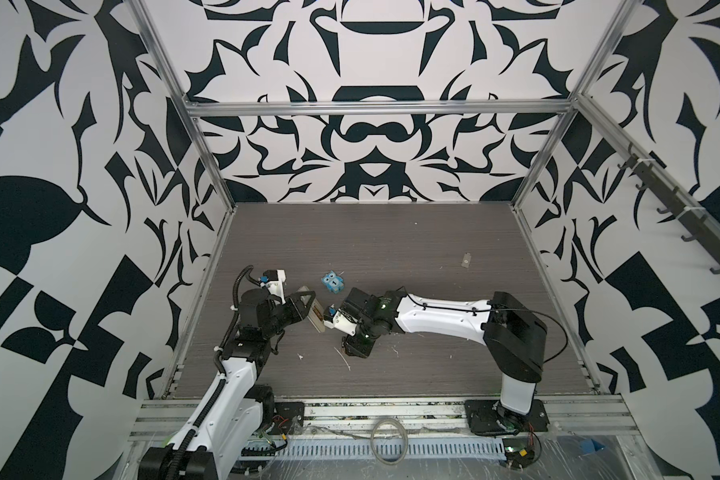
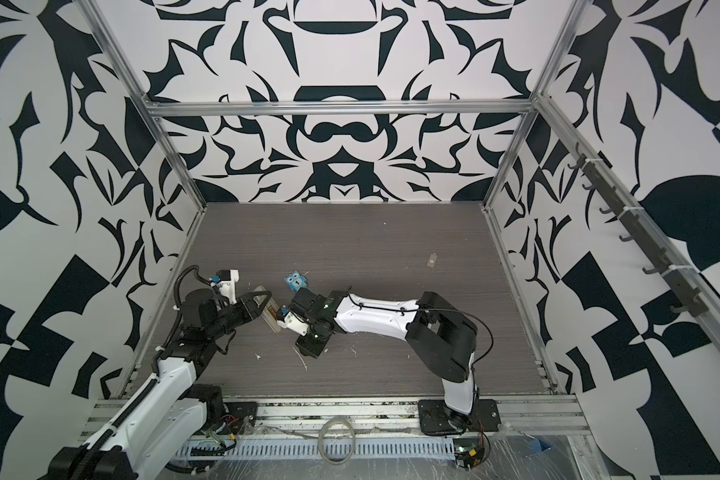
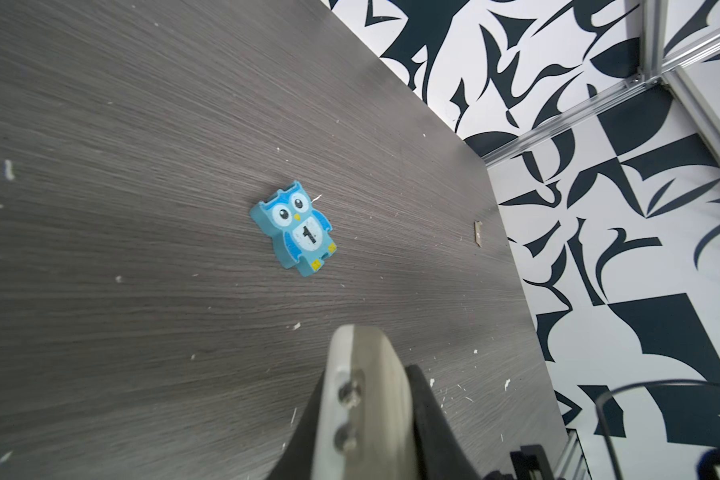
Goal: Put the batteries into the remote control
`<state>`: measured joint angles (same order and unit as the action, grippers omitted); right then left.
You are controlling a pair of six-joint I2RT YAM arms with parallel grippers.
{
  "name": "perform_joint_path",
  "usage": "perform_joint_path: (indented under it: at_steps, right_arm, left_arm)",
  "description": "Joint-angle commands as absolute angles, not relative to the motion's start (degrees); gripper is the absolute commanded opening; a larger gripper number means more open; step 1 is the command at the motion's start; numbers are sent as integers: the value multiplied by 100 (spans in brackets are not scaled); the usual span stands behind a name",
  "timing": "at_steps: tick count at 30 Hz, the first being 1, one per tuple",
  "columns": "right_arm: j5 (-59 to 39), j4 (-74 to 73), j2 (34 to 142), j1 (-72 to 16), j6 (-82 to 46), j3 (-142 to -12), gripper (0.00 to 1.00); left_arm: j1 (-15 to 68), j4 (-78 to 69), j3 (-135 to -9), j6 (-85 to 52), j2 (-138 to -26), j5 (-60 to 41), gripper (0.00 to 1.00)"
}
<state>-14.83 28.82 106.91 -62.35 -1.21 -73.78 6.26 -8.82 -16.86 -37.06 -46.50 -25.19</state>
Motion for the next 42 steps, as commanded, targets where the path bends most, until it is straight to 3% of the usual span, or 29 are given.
perform_joint_path:
  at_steps: [1,42]
  right_arm:
    - [-1588,2783,10520,-6258,-29,-7364,39]
    - [-1102,3025,11169,-6415,105,-7531,35]
  left_arm:
    - [598,-951,-1669,-3674,-4600,-2544,0]
    - [478,-378,-1565,-3691,-4094,-1723,0]
